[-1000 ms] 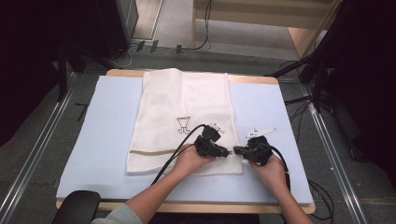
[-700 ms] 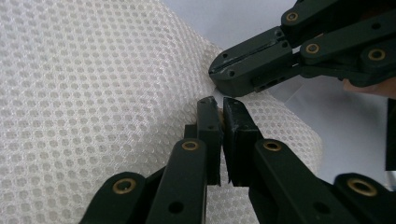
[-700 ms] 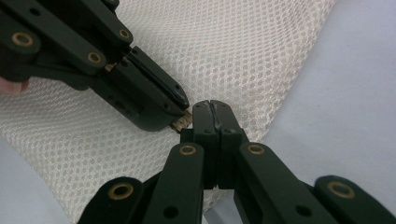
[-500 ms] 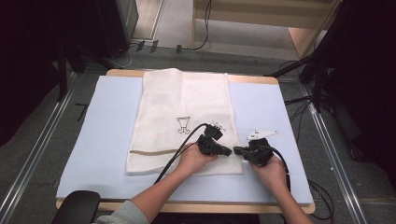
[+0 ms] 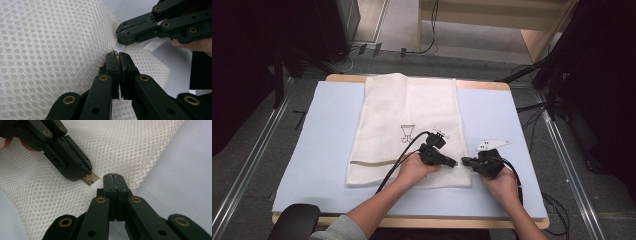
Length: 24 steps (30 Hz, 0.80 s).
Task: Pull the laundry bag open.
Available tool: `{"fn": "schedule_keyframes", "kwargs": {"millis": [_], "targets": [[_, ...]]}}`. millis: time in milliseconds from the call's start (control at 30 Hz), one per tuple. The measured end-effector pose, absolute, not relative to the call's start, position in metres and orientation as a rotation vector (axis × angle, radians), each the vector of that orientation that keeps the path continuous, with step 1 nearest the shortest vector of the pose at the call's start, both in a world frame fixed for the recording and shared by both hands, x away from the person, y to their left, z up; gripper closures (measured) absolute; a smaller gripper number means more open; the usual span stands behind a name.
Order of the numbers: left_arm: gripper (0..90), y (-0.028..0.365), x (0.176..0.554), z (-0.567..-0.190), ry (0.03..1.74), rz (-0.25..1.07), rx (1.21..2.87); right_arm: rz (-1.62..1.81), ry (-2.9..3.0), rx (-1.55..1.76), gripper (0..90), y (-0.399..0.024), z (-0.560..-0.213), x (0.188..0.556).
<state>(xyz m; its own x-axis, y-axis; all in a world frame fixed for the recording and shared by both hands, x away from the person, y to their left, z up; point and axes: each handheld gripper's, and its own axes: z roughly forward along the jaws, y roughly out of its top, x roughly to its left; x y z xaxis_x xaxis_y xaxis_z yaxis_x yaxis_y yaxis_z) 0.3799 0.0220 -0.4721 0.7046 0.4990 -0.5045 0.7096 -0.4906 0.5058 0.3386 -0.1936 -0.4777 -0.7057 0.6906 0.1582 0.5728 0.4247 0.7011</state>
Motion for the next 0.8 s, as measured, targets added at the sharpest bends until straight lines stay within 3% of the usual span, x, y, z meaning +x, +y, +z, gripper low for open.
{"fn": "schedule_keyframes", "kwargs": {"millis": [667,800], "targets": [[88.9,0.025,0.382,-0.472,0.948,-0.411,2.175,1.147,2.551,1.154,90.0,-0.190,-0.476,0.337],[88.8,0.056,0.389,-0.465,0.994,-0.418,2.154,1.147,2.551,1.153,90.0,-0.191,-0.477,0.337]]}}
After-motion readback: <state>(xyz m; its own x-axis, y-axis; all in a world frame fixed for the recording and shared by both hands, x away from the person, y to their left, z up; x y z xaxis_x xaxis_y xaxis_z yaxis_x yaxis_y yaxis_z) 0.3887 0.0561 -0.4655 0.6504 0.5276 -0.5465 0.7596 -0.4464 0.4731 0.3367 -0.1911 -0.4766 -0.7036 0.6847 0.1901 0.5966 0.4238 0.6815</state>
